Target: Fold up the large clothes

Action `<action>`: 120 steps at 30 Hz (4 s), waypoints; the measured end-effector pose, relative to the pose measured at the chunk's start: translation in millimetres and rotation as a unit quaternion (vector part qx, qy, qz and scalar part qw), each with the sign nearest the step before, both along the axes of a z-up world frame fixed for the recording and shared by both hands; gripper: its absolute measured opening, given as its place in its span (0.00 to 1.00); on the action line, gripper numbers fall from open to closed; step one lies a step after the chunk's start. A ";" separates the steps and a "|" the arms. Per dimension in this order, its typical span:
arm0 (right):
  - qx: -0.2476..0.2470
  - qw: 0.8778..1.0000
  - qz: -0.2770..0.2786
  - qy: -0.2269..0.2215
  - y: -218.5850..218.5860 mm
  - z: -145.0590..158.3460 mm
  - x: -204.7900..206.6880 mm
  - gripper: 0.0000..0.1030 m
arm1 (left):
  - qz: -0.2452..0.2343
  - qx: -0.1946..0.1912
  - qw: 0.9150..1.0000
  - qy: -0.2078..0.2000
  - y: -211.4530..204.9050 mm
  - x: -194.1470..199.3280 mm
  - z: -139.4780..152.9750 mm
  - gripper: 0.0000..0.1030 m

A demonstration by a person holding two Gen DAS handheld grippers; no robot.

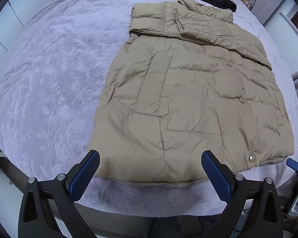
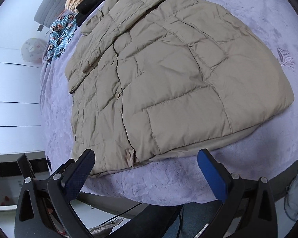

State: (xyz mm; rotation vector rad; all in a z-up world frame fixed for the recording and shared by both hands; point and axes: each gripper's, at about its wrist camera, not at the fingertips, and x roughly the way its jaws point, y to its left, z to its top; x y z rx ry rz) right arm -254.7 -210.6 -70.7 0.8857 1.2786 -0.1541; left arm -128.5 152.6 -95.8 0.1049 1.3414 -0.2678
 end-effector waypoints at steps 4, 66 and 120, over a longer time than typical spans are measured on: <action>0.012 1.000 0.003 0.002 -1.7 0.6 -0.8 1.00 | 0.024 -0.001 1.000 0.000 3.9 -10.8 -0.1 0.99; 0.161 0.949 -0.270 -0.022 -105.3 -83.7 -52.0 0.13 | 0.089 -0.251 0.960 0.085 16.8 39.4 -32.3 0.14; -0.065 0.997 -0.007 -0.051 -187.0 -93.8 413.9 0.08 | 0.087 -0.063 0.994 -0.032 -154.1 414.6 -78.9 0.14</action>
